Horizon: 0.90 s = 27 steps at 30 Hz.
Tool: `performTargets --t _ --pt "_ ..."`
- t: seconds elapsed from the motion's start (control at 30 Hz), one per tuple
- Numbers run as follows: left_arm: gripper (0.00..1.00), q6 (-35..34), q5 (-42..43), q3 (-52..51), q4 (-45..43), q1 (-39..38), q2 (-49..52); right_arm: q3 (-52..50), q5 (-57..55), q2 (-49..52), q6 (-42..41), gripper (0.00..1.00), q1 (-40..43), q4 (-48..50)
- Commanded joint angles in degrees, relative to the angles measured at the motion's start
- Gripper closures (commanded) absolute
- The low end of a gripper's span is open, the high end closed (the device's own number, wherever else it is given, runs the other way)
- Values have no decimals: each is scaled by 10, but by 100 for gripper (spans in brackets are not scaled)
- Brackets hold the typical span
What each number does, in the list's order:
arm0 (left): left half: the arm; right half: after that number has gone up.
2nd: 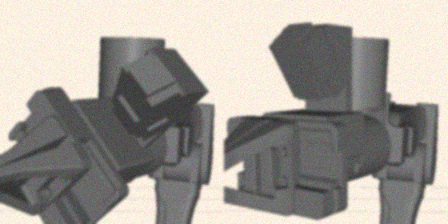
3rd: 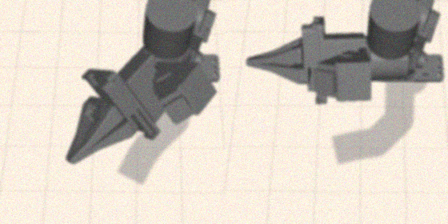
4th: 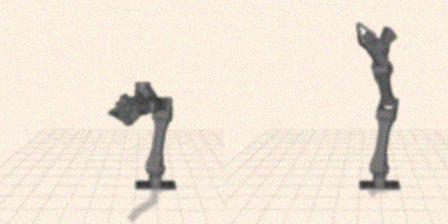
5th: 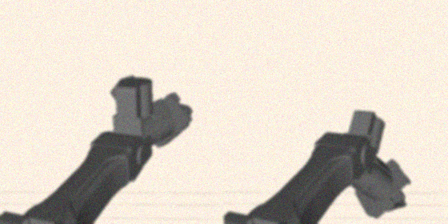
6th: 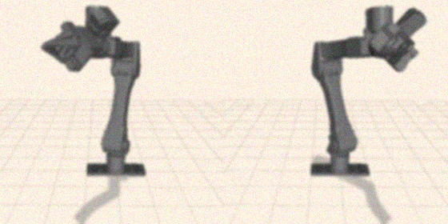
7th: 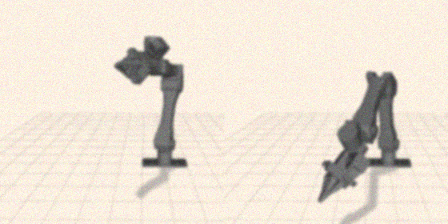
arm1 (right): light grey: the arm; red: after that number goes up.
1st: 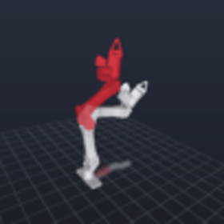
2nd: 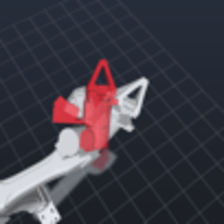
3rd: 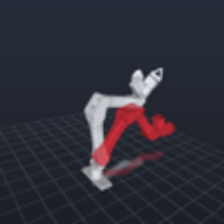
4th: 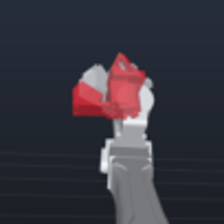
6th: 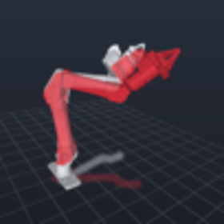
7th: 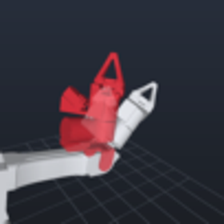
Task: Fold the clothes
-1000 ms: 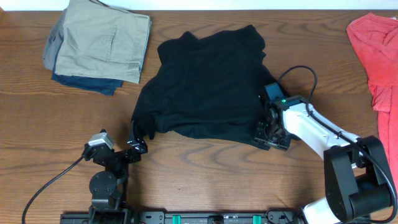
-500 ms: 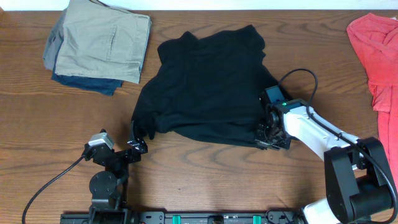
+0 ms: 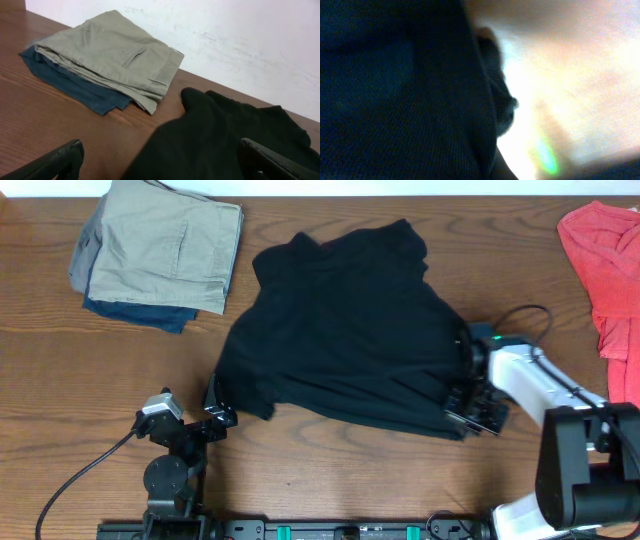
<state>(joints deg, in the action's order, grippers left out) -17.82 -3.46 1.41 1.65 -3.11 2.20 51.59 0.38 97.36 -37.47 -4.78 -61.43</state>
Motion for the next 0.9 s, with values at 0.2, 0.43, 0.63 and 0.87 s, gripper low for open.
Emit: performTargets --t 0.2,0.43,0.63,0.87 --pt "2 0 -17 -12 19 -2 -1 70 -23 -103 39 99 122 -69" --pt "2 0 -17 -12 19 -2 -1 70 -14 -170 43 68 143 -63" --pt "2 0 -17 -12 19 -2 -1 66 -1 -170 43 1 121 -54" --pt "2 0 -17 -12 19 -2 -1 66 46 -169 40 1 92 -13"
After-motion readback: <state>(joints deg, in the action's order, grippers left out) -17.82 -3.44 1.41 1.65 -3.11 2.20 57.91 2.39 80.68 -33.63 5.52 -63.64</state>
